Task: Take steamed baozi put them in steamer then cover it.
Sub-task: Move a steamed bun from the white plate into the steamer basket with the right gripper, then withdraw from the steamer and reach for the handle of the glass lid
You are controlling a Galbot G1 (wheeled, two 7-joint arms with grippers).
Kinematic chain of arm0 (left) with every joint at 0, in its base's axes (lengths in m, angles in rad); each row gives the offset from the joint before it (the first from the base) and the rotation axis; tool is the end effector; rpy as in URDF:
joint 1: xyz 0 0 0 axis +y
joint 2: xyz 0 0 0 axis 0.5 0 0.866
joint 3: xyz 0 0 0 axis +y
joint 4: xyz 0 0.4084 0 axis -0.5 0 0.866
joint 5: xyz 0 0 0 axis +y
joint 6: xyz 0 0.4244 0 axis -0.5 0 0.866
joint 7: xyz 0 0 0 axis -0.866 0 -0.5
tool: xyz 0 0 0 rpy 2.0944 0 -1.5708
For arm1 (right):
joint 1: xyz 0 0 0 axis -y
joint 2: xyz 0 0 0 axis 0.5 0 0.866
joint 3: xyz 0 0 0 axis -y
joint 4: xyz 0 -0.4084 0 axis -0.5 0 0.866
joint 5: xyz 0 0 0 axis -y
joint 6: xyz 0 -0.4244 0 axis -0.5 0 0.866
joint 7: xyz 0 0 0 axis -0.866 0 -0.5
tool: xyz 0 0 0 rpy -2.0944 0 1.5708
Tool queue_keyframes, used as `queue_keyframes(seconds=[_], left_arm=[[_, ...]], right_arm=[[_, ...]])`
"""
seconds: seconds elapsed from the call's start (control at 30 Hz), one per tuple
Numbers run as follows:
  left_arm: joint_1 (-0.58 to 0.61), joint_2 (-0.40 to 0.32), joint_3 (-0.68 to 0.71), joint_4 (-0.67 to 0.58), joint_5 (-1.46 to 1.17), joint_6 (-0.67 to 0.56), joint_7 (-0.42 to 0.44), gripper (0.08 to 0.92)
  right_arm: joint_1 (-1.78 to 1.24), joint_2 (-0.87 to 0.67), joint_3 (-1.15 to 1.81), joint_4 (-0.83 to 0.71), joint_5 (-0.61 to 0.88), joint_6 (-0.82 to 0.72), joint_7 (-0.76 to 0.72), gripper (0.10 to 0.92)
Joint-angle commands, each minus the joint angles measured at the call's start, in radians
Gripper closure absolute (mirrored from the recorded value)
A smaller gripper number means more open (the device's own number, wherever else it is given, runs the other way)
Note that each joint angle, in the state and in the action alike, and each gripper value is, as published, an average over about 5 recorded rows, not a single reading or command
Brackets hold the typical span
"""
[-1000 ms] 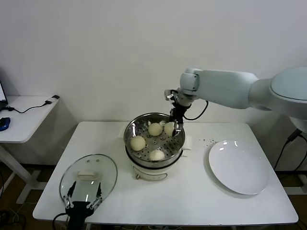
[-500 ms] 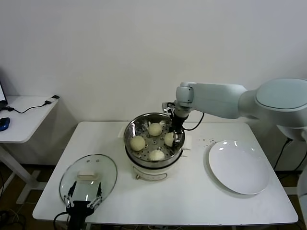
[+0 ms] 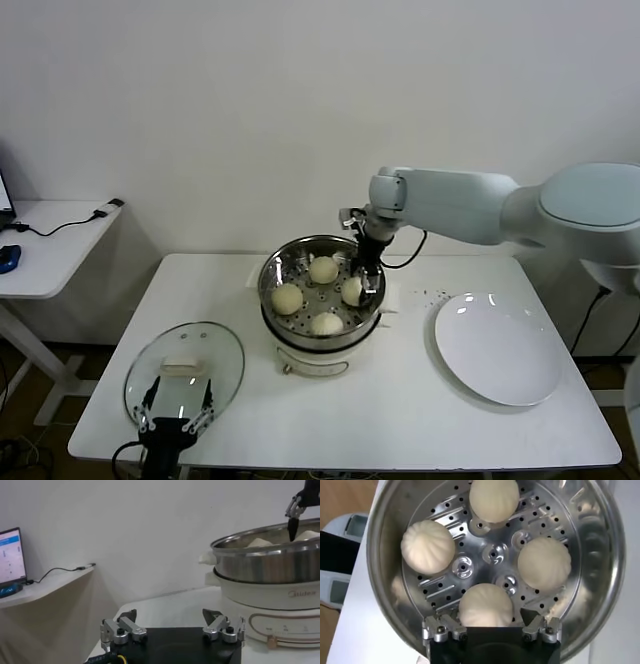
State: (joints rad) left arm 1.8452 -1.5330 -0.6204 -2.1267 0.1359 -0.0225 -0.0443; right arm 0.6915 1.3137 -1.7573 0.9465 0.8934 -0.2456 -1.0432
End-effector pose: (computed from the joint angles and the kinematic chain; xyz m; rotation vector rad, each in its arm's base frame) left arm 0.1195 0.0418 -0.3846 0.1127 -2.9043 -0.3380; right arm 0.7289 0.0856 -0.1041 1.4483 -1.3013 1.2326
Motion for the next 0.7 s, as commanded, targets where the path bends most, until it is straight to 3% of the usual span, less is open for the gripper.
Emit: queue_keyframes(seconds=[0.03,0.17,0.37,0.53,0.7], left_arm=[[0.000,0.000,0.005,-0.005,0.007,0.001,0.000,0.177],[0.000,0.001,0.006,-0.008,0.012,0.000,0.000,0.177],[-0.005,0.004,0.001,-0.010,0.017,0.000,0.001,0.177],[-0.012,0.005,-0.004,-0.008,0.023,-0.001,0.002,0.177],[-0.020,0.005,-0.005,-0.009,0.042,0.001,0.004,0.177]], right_arm=[[0.076,-0.108,0.029,0.060,0.055,0.062,-0.004,0.203],[0.096,-0.229,0.068,0.138,0.115,0.131,0.101,0.203],[0.026,-0.464,0.194,0.320,0.181,0.260,0.390,0.203],[-0.183,-0.641,0.412,0.426,0.189,0.371,0.622,0.203],[-0.497,-0.747,0.770,0.490,0.172,0.412,0.734,0.203]])
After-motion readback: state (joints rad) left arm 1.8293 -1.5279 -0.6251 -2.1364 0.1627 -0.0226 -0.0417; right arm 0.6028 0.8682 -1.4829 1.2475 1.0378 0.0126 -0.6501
